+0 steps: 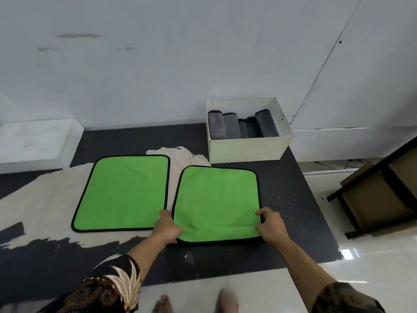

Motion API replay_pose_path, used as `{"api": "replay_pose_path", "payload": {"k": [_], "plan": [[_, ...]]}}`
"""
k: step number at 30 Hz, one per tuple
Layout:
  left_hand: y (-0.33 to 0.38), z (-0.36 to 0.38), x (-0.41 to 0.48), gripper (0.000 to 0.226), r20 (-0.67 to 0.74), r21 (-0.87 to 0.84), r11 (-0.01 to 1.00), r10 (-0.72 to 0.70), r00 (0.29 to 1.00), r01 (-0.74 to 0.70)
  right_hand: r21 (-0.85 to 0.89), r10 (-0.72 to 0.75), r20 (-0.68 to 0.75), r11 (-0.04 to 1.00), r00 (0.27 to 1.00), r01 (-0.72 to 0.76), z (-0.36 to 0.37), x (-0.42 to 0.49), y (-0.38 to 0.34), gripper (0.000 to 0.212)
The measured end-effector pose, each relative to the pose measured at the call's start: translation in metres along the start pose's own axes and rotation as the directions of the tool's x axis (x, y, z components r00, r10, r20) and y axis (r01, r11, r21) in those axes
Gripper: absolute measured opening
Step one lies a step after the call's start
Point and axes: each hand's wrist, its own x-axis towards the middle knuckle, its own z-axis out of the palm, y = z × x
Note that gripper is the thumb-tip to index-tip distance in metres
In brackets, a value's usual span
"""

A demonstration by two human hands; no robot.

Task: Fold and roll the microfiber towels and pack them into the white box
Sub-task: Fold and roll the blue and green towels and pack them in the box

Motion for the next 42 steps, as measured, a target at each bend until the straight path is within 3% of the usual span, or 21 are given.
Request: {"api": "replay_pose_path", "payload": {"k": [2, 7, 13, 15, 17, 20, 22, 25, 28, 31, 34, 36, 39, 42], "plan": [[0.000, 0.004, -0.002, 0.064, -0.025, 0.023, 1.000, -0.008, 1.000, 0.008, -0.064, -0.021, -0.007, 0.998, 1.000, 0.021, -0.007, 0.003, -0.001, 0.036], [-0.008, 0.015, -0.019, 0.041, -0.023, 0.176, 0.976, 0.133, 0.991, -0.127, -0.207, -0.116, 0.018, 0.971, 0.993, 0.117, -0.022, 0.001, 0.006, 0.032], [-0.018, 0.026, -0.030, 0.025, -0.044, 0.375, 0.893, 0.286, 0.957, -0.249, -0.221, -0.149, -0.014, 0.965, 0.989, 0.142, -0.026, -0.004, 0.027, 0.032], [-0.022, 0.030, -0.032, 0.034, -0.085, 0.542, 0.786, 0.404, 0.911, -0.298, -0.308, -0.277, -0.091, 0.921, 0.957, 0.237, -0.025, -0.007, 0.031, 0.026], [-0.028, 0.034, -0.033, 0.045, -0.080, 0.684, 0.632, 0.562, 0.823, -0.365, -0.426, -0.466, -0.128, 0.823, 0.875, 0.376, -0.024, -0.011, 0.031, 0.028], [-0.038, 0.044, -0.039, 0.050, 0.104, 0.745, 0.431, 0.680, 0.726, -0.510, -0.529, -0.642, 0.059, 0.629, 0.764, 0.570, -0.019, -0.022, 0.031, 0.039], [-0.042, 0.048, -0.044, 0.047, 0.217, 0.759, 0.323, 0.693, 0.688, -0.565, -0.542, -0.635, 0.209, 0.558, 0.743, 0.629, -0.013, -0.028, 0.035, 0.044], [-0.044, 0.054, -0.050, 0.028, 0.261, 0.780, 0.240, 0.715, 0.649, -0.578, -0.542, -0.622, 0.219, 0.563, 0.752, 0.624, -0.006, -0.035, 0.043, 0.035], [-0.044, 0.060, -0.051, 0.042, 0.200, 0.814, 0.261, 0.714, 0.671, -0.520, -0.570, -0.589, 0.201, 0.579, 0.783, 0.582, -0.001, -0.040, 0.042, 0.039], [-0.045, 0.060, -0.050, 0.035, 0.038, 0.771, 0.432, 0.702, 0.711, -0.467, -0.594, -0.563, 0.183, 0.590, 0.806, 0.547, 0.002, -0.045, 0.039, 0.047], [-0.042, 0.058, -0.050, 0.026, -0.063, 0.678, 0.557, 0.693, 0.718, -0.479, -0.586, -0.511, 0.085, 0.669, 0.855, 0.458, 0.007, -0.047, 0.030, 0.026], [-0.039, 0.057, -0.051, 0.021, -0.105, 0.625, 0.619, 0.671, 0.734, -0.476, -0.605, -0.458, 0.053, 0.692, 0.887, 0.394, 0.009, -0.046, 0.020, 0.039], [-0.032, 0.055, -0.051, 0.016, -0.154, 0.619, 0.631, 0.682, 0.715, -0.469, -0.617, -0.443, 0.014, 0.702, 0.896, 0.357, 0.012, -0.047, 0.010, 0.030], [-0.026, 0.049, -0.050, 0.020, -0.130, 0.674, 0.560, 0.732, 0.669, -0.482, -0.615, -0.456, -0.034, 0.711, 0.889, 0.341, 0.005, -0.046, 0.013, 0.020]]}}
